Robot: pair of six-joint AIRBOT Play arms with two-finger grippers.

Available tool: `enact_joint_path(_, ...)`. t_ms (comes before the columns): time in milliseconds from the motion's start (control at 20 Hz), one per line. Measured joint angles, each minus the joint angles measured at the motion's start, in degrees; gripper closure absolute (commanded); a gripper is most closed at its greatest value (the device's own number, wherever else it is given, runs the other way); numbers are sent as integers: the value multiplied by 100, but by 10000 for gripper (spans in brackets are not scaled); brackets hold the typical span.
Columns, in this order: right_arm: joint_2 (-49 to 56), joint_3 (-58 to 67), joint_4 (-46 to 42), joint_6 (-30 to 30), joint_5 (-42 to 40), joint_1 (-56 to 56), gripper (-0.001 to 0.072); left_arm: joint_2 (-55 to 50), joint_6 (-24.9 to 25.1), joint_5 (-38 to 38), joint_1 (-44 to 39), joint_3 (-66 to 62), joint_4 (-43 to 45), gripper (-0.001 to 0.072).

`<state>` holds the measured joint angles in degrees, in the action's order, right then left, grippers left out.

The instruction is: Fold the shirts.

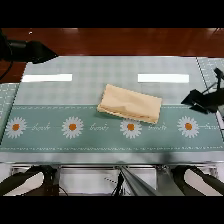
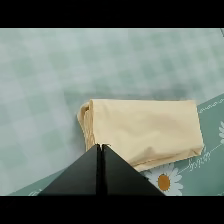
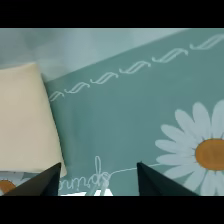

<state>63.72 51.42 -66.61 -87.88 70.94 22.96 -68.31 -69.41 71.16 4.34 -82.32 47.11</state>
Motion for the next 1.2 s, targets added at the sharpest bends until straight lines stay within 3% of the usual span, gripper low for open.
enact_joint_path(50, -81, -374, 365, 118, -151, 173, 131, 0, -2, 24, -2, 0, 7, 675)
enact_joint_path(250, -225, -1742, 1928, 730, -1235, 114, 125, 0, -4, 44, -2, 0, 39, 675)
enact_joint_path(600, 52, -2649, 3650, 1143, -3598, -1384, 135, 0, -22, 59, -2, 0, 48, 675)
enact_joint_path(650, 201, -2669, 3919, 1185, -3814, -1591, 295, 0, -24, 59, -2, 0, 48, 675)
enact_joint_path(700, 361, -2671, 4131, 1309, -3987, -1786, 554, 0, -24, 59, -2, 0, 50, 675)
enact_joint_path(750, 485, -2645, 4288, 1434, -4118, -1923, 683, -2, -26, 59, -2, 0, 50, 675)
enact_joint_path(1000, 396, -2004, 4524, 2299, -3491, -1840, 682, -55, -39, 55, -4, 0, 52, 675)
enact_joint_path(1200, -352, -992, 3742, 1985, -2433, -914, 683, -201, -33, 42, -7, 0, 52, 675)
